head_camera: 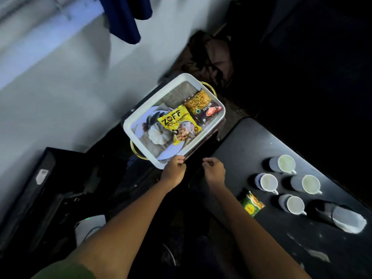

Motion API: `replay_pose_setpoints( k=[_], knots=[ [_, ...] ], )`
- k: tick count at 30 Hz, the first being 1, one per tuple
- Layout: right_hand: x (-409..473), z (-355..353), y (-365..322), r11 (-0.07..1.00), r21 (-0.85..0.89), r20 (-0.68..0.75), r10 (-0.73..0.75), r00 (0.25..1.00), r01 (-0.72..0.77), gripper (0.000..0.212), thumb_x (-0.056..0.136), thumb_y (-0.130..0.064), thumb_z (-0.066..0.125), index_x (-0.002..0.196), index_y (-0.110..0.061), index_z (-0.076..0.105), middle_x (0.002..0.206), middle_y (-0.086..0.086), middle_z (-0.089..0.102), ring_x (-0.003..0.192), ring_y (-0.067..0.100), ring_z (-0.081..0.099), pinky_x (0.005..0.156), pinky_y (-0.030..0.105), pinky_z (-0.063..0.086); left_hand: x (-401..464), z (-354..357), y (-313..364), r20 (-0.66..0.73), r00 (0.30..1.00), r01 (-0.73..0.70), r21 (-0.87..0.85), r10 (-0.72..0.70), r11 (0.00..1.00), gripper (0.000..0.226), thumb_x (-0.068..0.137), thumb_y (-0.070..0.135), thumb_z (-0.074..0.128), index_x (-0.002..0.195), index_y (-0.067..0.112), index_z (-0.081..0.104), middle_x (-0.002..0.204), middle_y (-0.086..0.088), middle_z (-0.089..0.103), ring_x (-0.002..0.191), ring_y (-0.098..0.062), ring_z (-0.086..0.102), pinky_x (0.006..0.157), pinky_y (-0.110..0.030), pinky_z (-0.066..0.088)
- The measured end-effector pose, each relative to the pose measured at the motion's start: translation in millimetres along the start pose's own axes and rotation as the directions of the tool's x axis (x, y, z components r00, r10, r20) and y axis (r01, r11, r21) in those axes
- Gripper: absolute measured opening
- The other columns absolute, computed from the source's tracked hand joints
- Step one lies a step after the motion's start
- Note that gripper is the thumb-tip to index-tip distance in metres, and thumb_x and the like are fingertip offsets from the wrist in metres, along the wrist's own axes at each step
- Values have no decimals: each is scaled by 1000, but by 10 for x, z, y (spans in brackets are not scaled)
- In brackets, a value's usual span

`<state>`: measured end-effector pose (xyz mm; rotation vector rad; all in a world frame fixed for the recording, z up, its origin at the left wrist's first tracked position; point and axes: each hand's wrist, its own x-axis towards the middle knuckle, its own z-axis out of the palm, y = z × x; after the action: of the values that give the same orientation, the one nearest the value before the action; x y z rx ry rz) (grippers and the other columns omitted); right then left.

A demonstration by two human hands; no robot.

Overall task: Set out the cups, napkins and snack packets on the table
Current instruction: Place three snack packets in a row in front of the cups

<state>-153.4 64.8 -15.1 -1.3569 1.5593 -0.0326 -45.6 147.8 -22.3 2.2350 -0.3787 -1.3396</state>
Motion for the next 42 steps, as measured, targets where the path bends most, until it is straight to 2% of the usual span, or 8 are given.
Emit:
replay_pose_setpoints(
  k=[9,13,16,19,23,29,34,42],
  knots=[
    [351,723,-699,965,198,37,169,985,-173,37,93,-16,52,127,-1,54,115,21,62,86,22,51,73,31,41,478,-790,-22,51,998,37,24,-38,999,46,97,26,44,141,18,36,142,-5,45,124,-28,48,97,-40,41],
    [503,978,-847,891,319,111,302,947,-322,25,93,-14,54,112,1,49,93,14,51,90,23,48,76,31,39,606,-997,-57,76,996,43,7,-44,999,48,95,27,45,142,17,36,143,-5,44,126,-24,47,96,-35,42],
    [573,1075,-921,778,436,100,459,883,-453,50,90,-14,60,129,1,33,113,9,48,107,27,51,87,34,45,649,-1105,-118,76,996,39,21,-40,999,48,94,26,46,140,16,39,139,-3,48,124,-22,48,94,-32,39],
    [627,1140,-901,769,445,154,439,885,-459,23,90,-9,58,108,-8,43,132,19,52,96,24,53,92,35,48,658,-1165,-175,93,995,44,9,-45,999,34,93,24,48,126,17,52,120,-1,55,111,-19,53,90,-30,39],
    [534,1131,-945,715,558,43,482,875,-422,34,82,-10,70,111,2,59,118,21,62,99,33,63,77,31,50,636,-1184,-204,93,995,45,-61,-39,997,21,91,17,51,72,26,52,77,6,50,78,-15,50,73,-28,36],
    [200,999,-936,653,635,140,427,893,-412,40,79,1,70,116,11,56,104,24,62,86,30,58,77,38,50,419,-1102,39,102,987,151,-371,-122,916,25,95,42,48,76,26,53,78,1,52,71,-13,51,65,-29,38],
    [-87,836,-830,646,650,236,329,914,-400,48,80,0,70,124,2,52,96,15,61,69,19,57,58,30,48,257,-947,340,54,958,254,-609,-280,751,59,93,52,46,139,17,38,130,-11,52,115,-27,55,78,-37,50],
    [-369,262,-569,614,710,282,203,938,-346,41,76,1,73,107,-10,49,90,8,64,76,18,62,58,28,51,-4,-609,611,-73,946,158,-745,-315,648,16,99,33,45,105,20,52,83,2,52,79,-18,54,73,-37,51]
  ],
)
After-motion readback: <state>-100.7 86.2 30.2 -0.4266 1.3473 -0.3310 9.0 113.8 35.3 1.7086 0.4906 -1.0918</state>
